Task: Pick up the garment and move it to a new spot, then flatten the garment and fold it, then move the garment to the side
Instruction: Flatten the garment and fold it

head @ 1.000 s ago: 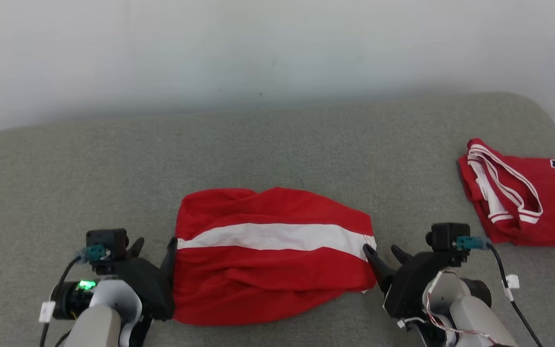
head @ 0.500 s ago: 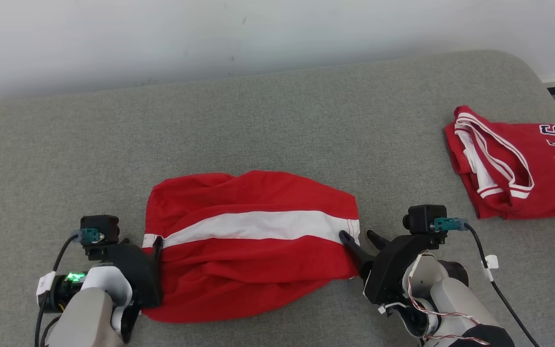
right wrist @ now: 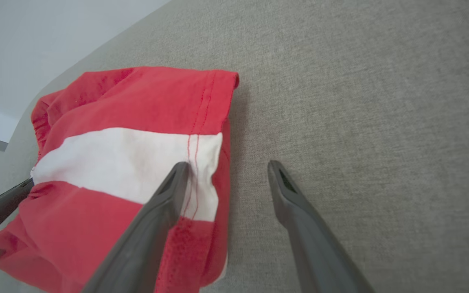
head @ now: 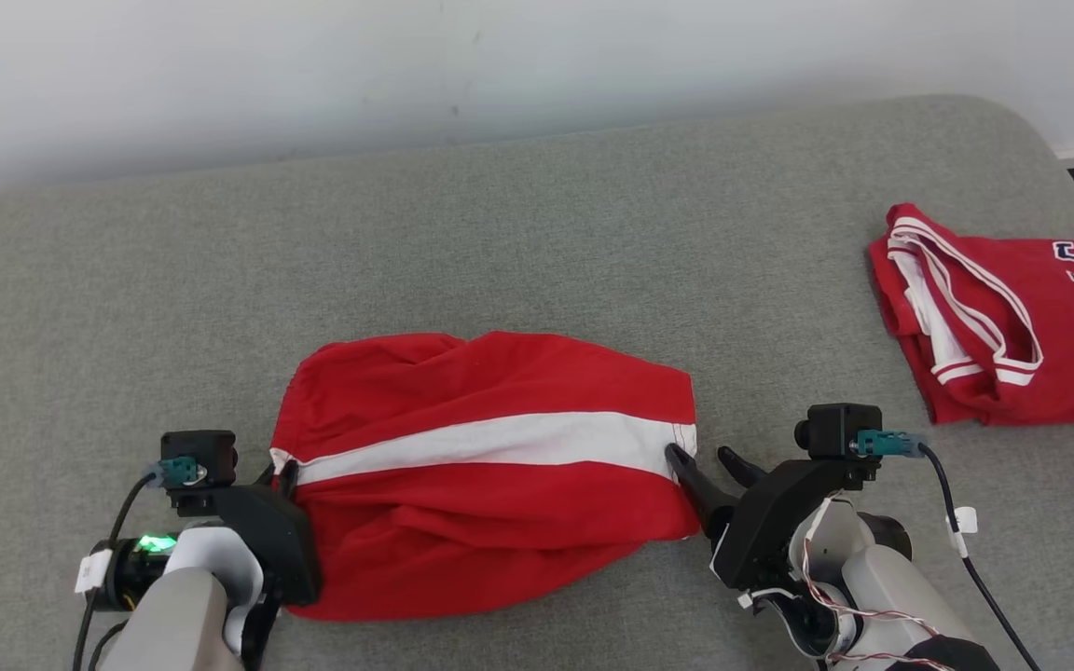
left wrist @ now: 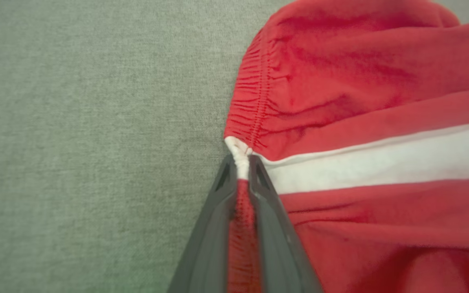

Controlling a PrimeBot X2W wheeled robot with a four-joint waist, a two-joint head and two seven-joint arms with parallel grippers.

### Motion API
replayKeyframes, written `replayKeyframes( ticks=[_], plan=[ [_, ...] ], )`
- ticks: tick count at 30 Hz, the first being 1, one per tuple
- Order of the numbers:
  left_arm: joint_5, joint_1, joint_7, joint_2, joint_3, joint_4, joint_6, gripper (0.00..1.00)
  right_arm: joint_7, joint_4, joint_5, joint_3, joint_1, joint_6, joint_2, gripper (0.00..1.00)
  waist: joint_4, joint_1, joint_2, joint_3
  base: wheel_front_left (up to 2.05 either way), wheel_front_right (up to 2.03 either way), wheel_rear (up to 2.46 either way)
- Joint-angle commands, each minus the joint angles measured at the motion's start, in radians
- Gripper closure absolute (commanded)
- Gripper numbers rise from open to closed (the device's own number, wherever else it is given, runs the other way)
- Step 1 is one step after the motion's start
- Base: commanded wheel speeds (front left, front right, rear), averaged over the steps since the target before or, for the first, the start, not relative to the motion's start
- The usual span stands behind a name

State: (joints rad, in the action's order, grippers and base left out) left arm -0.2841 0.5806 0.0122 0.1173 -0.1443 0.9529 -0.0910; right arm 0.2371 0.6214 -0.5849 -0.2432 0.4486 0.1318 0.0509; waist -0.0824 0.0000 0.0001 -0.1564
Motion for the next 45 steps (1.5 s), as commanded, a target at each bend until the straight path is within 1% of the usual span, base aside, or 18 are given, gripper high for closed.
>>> replayKeyframes(
  ticks=[1, 5, 12, 15, 19, 24, 30, 31, 32, 33, 35, 40, 44, 45],
  plan=[
    [0.005, -0.041, 0.009, -0.008, -0.008, 0.026, 0.003, 1.0, -0.002, -0.005, -0.014, 0.0, -0.011, -0.003, -0.001, 0.0, 0.006, 0.0, -0.0001, -0.005, 0.0, 0.0, 0.0],
    [0.004, -0.03, -0.014, -0.018, -0.02, 0.041, 0.001, 1.0, -0.006, -0.017, -0.052, -0.009, -0.011, -0.003, -0.001, 0.0, 0.013, 0.0, -0.0001, -0.01, 0.0, 0.0, 0.0],
    [-0.011, -0.006, -0.044, -0.031, -0.032, 0.067, -0.006, 1.0, 0.018, -0.021, -0.151, -0.046, -0.004, -0.003, 0.0, 0.0, 0.024, 0.0, -0.0001, -0.005, 0.0, 0.0, 0.0],
    [-0.015, 0.007, -0.051, -0.036, -0.038, 0.079, -0.007, 1.0, 0.016, 0.012, -0.156, -0.046, 0.006, -0.003, 0.0, 0.0, 0.028, 0.0, -0.0001, -0.002, 0.0, 0.0, 0.0],
    [-0.021, 0.018, -0.063, -0.043, -0.049, 0.095, -0.01, 1.0, 0.004, 0.074, -0.122, -0.024, 0.018, -0.003, 0.0, 0.0, 0.034, 0.0, -0.0001, 0.003, 0.0, 0.0, 0.0],
    [-0.03, 0.027, -0.074, -0.048, -0.056, 0.112, -0.013, 1.0, 0.021, 0.1, -0.166, -0.027, -0.003, -0.003, 0.0, 0.0, 0.034, 0.0, -0.0001, 0.005, 0.0, 0.0, 0.0],
    [-0.039, 0.039, -0.088, -0.05, -0.062, 0.133, -0.016, 1.0, 0.017, 0.087, -0.214, -0.062, -0.009, -0.003, -0.002, 0.0, 0.031, 0.0, -0.0001, 0.004, 0.0, 0.0, 0.0],
    [-0.04, 0.041, -0.089, -0.05, -0.063, 0.136, -0.016, 1.0, 0.015, 0.081, -0.217, -0.07, -0.009, -0.003, -0.002, 0.01, 0.031, 0.0, -0.0001, 0.004, 0.0, 0.0, 0.0],
    [-0.041, 0.042, -0.091, -0.05, -0.065, 0.139, -0.015, 1.0, 0.012, 0.076, -0.222, -0.076, -0.009, -0.003, -0.002, 0.07, 0.031, 0.0, -0.0001, 0.003, 0.0, 0.0, 0.0],
    [-0.042, 0.043, -0.093, -0.05, -0.066, 0.142, -0.015, 1.0, 0.01, 0.071, -0.224, -0.081, -0.009, -0.003, -0.001, 0.04, 0.031, 0.0, -0.0001, 0.004, 0.0, 0.0, 0.0],
    [-0.046, 0.045, -0.096, -0.05, -0.068, 0.149, -0.016, 1.0, 0.005, 0.063, -0.224, -0.091, -0.008, -0.003, -0.001, 0.01, 0.03, 0.0, -0.0001, 0.004, 0.0, 0.0, 0.0],
    [-0.051, 0.049, -0.101, -0.051, -0.071, 0.16, -0.016, 1.0, 0.017, 0.052, -0.23, -0.099, -0.012, -0.003, -0.001, 0.0, 0.028, 0.0, -0.0001, 0.005, 0.0, 0.0, 0.0],
    [-0.053, 0.055, -0.105, -0.053, -0.076, 0.17, -0.018, 1.0, 0.039, 0.051, -0.233, -0.11, -0.024, -0.003, -0.001, 0.07, 0.029, 0.0, -0.0001, 0.005, 0.0, 0.0, 0.0],
    [-0.055, 0.056, -0.106, -0.053, -0.078, 0.173, -0.018, 1.0, 0.039, 0.049, -0.232, -0.111, -0.026, -0.003, -0.001, 0.1, 0.029, 0.0, -0.0001, 0.005, 0.0, 0.0, 0.0]
  ],
)
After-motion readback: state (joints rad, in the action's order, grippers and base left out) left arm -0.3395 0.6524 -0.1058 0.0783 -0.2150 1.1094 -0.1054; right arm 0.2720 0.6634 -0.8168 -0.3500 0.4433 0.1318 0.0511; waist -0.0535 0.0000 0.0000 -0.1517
